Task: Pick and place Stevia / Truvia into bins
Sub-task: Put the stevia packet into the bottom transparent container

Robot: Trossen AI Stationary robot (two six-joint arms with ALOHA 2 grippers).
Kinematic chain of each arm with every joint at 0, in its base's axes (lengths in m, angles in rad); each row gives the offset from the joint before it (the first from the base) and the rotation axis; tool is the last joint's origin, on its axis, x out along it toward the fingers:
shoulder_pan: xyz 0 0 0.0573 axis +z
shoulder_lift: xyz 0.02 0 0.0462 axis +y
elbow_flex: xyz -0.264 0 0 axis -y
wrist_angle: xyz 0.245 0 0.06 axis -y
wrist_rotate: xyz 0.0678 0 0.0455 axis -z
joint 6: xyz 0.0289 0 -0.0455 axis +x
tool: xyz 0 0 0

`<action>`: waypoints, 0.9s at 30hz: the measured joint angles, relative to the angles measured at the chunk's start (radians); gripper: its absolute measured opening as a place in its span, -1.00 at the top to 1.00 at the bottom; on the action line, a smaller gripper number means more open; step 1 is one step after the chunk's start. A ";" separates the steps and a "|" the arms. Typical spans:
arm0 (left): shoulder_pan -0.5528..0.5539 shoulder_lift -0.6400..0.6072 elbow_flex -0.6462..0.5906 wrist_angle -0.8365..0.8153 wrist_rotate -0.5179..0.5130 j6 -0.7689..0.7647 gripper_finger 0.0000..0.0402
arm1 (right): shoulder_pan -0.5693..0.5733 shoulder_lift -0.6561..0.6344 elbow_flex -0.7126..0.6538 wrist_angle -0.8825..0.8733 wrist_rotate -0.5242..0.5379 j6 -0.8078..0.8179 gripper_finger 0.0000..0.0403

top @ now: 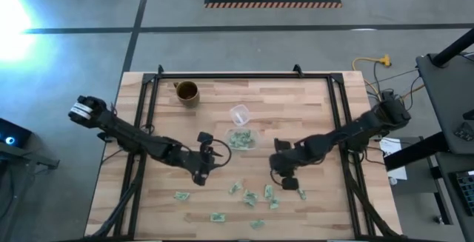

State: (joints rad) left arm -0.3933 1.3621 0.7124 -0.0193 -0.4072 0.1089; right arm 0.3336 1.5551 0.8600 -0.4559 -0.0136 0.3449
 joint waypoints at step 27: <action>0.000 -0.005 0.001 0.003 -0.019 -0.002 0.30 | 0.182 0.000 -0.054 -0.102 0.271 0.183 0.47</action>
State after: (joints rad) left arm -0.3931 1.3567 0.7132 -0.0166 -0.4263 0.1074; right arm 0.5152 1.5551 0.8064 -0.5583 0.2577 0.5281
